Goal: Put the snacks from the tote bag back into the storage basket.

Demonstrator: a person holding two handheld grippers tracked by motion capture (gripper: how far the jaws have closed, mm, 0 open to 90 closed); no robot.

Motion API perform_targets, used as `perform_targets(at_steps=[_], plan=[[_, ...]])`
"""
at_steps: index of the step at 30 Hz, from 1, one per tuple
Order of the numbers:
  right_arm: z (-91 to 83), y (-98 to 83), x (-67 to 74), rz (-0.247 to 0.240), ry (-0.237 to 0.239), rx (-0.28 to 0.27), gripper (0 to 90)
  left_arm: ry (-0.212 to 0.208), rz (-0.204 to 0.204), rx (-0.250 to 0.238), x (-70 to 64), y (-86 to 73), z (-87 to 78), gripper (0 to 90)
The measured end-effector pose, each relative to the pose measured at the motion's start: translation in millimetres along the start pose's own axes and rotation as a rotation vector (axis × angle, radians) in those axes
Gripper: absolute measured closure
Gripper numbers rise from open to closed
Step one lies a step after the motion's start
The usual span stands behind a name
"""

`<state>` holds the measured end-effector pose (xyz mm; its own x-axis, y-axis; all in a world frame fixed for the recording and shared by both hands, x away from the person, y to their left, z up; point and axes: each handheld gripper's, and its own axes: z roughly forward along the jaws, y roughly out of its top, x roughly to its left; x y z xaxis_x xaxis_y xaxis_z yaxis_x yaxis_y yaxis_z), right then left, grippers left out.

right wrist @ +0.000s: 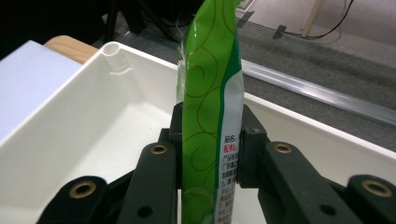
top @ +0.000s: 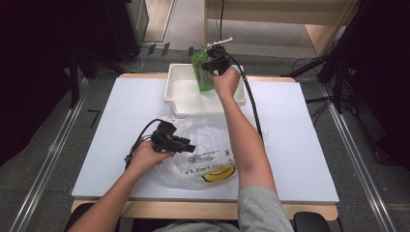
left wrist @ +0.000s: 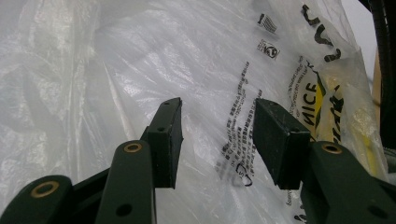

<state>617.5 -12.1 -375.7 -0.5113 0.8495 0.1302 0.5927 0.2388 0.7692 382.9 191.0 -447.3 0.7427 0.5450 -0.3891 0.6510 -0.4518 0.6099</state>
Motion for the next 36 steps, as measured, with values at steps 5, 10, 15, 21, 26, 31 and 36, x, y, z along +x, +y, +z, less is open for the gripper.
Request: perform_targets(at_steps=[5,10,15,21,26,31,36], plan=[[2.4,-8.1,-7.8,0.037,0.0,-0.013,74.7,-0.001,-0.008,-0.001,1.9,-0.6,-1.6,53.7],[0.2,-13.5,-9.6,0.045,0.006,-0.025,74.9,0.007,-0.005,0.008,1.9,-0.7,-0.1,53.6],[-0.1,-13.6,-7.6,0.059,0.011,-0.046,75.2,0.006,0.0,0.016,0.5,-0.6,1.0,53.6],[2.8,-5.9,-0.7,0.024,-0.011,-0.065,75.0,0.0,-0.005,0.006,0.9,-1.3,0.4,53.6],[9.0,-9.7,-2.4,0.015,-0.02,-0.067,74.8,-0.001,-0.007,0.008,1.4,-1.4,-0.3,53.6],[6.5,-15.0,-5.1,-0.015,-0.025,-0.067,74.1,0.004,-0.005,0.016,0.9,-1.4,1.0,53.6],[3.6,-24.8,-6.9,-0.012,-0.002,-0.052,74.0,0.003,-0.008,0.019,0.5,-1.5,2.8,53.5]])
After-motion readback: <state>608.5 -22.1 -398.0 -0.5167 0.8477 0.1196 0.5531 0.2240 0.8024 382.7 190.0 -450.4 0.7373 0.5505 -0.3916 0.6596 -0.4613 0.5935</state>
